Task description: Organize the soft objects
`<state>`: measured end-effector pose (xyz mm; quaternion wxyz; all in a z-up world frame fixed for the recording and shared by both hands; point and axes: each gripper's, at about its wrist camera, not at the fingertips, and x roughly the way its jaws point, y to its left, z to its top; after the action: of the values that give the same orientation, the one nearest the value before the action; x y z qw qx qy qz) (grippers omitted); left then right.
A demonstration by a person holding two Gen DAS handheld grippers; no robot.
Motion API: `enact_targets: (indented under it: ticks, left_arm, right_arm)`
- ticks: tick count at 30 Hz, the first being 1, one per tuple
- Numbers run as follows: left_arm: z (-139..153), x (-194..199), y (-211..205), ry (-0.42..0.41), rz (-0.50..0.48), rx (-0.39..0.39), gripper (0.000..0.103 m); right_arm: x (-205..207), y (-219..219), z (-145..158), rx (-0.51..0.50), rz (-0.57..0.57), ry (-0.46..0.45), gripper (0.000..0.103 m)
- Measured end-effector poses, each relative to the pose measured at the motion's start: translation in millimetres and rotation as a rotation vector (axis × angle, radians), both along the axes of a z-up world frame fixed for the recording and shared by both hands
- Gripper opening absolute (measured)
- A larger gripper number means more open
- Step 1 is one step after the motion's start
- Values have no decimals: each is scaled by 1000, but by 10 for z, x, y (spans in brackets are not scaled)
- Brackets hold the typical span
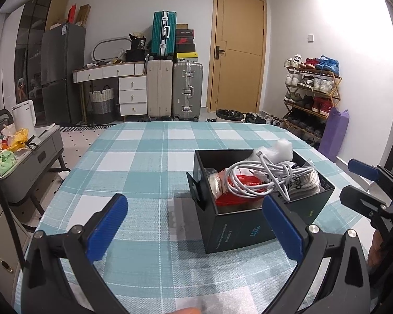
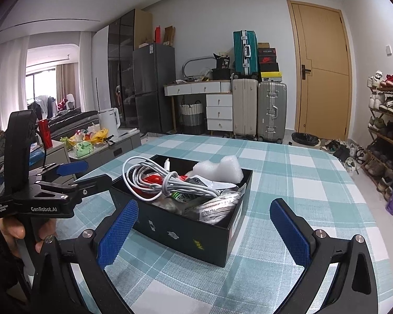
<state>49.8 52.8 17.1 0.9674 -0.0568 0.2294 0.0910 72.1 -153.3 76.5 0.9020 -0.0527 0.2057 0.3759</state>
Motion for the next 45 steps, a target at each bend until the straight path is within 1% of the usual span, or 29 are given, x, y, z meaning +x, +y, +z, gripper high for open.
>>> enact_targets:
  ticks: [6, 45]
  left_arm:
    - [19, 6, -14, -2, -2, 5, 103]
    - [36, 3, -60, -10, -11, 16, 103]
  right_arm:
    - [-42, -10, 18, 9, 3, -20, 102]
    - [-28, -24, 24, 12, 2, -21, 102]
